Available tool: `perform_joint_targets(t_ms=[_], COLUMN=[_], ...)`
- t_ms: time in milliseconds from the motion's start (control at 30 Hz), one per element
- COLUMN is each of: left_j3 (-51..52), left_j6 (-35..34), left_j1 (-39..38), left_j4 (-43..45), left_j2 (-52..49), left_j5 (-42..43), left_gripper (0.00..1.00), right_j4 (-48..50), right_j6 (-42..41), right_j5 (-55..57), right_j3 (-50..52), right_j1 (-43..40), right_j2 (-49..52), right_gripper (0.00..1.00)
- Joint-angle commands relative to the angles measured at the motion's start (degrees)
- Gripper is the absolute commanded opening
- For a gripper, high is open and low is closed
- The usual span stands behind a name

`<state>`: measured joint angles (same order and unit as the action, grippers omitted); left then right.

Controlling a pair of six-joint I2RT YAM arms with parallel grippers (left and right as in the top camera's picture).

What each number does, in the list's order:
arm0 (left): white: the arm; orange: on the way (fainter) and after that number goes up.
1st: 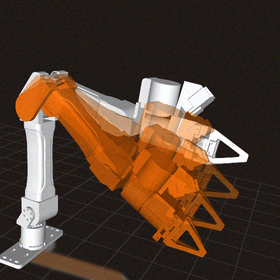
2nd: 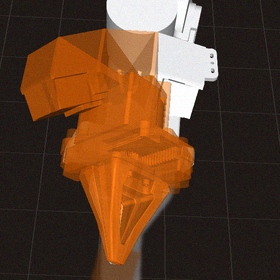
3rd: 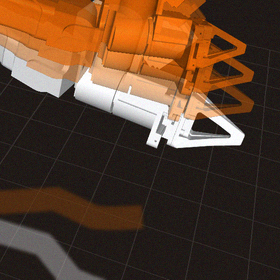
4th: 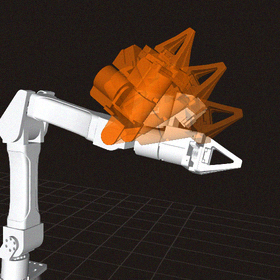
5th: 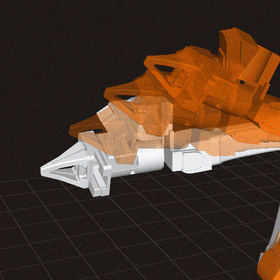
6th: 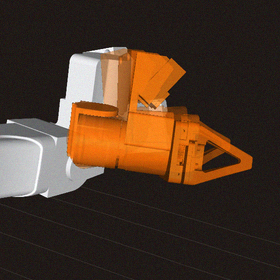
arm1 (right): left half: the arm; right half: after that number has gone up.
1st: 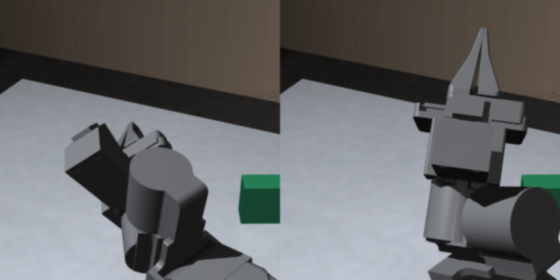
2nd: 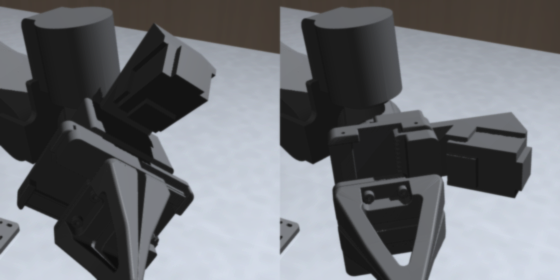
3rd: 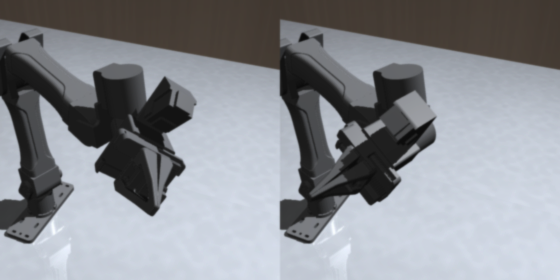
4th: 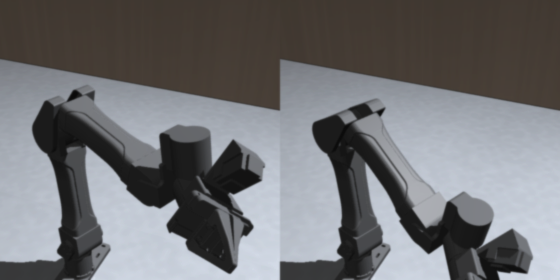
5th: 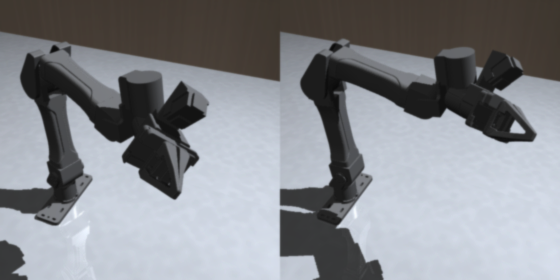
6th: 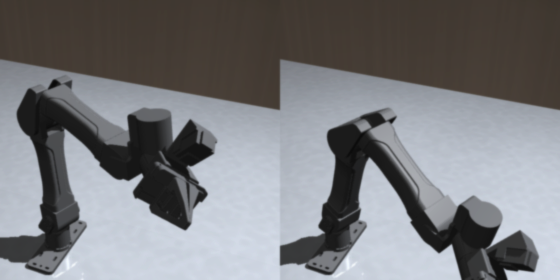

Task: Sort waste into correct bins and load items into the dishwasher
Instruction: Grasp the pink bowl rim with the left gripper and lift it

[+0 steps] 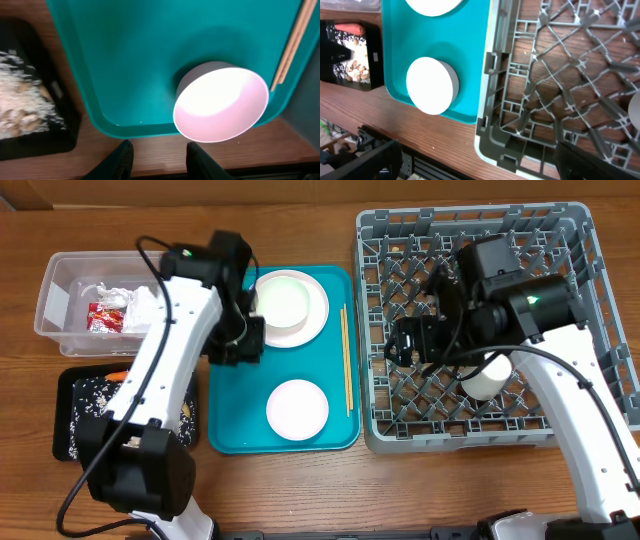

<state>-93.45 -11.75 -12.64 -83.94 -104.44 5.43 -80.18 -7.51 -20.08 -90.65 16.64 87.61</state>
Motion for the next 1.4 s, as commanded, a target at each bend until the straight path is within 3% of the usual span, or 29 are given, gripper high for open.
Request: perform_joint_targets(t_ms=[0,200,600,667,700,733,967,1367], left_j3=[6.08,16.44,27.02,27.82,27.80,27.56,20.63,-5.01], left_j6=[-0.68,-0.46,-0.72,-0.70,-0.70,-0.70,-0.74,-0.72], left_j1=[-1.49,-3.10,-5.18,-5.16,-5.05,-4.94,-4.92,-5.40], left_j4=[2.78,11.45,21.51,22.36,22.38,22.36,18.14,1.77], left_j2=[-0.55,-0.55,-0.55,-0.55,-0.55,-0.42,0.35,1.31], left_j5=[3.52,7.19,8.09,8.00,7.67,7.67,3.08,4.70], left_gripper=[0.38,0.38,0.37,0.25,0.06,0.04,0.04,0.06], right_j4=[0.61,0.61,0.61,0.61,0.61,0.63,3.04,7.85], right_j6=[-0.15,-0.13,-0.11,-0.11,-0.09,-0.09,0.31,-4.31], right_j5=[0.98,0.98,1.01,1.18,1.18,1.18,0.72,1.77], right_j3=[0.85,1.14,1.36,1.36,1.36,1.36,1.36,1.36], right_j1=[0.39,0.39,0.39,0.39,0.39,0.39,0.39,4.26], right_j2=[0.00,1.11,1.46,1.46,1.46,1.46,1.46,1.46], right_gripper=[1.00,1.00,1.00,1.00,1.00,1.00,1.00,0.97])
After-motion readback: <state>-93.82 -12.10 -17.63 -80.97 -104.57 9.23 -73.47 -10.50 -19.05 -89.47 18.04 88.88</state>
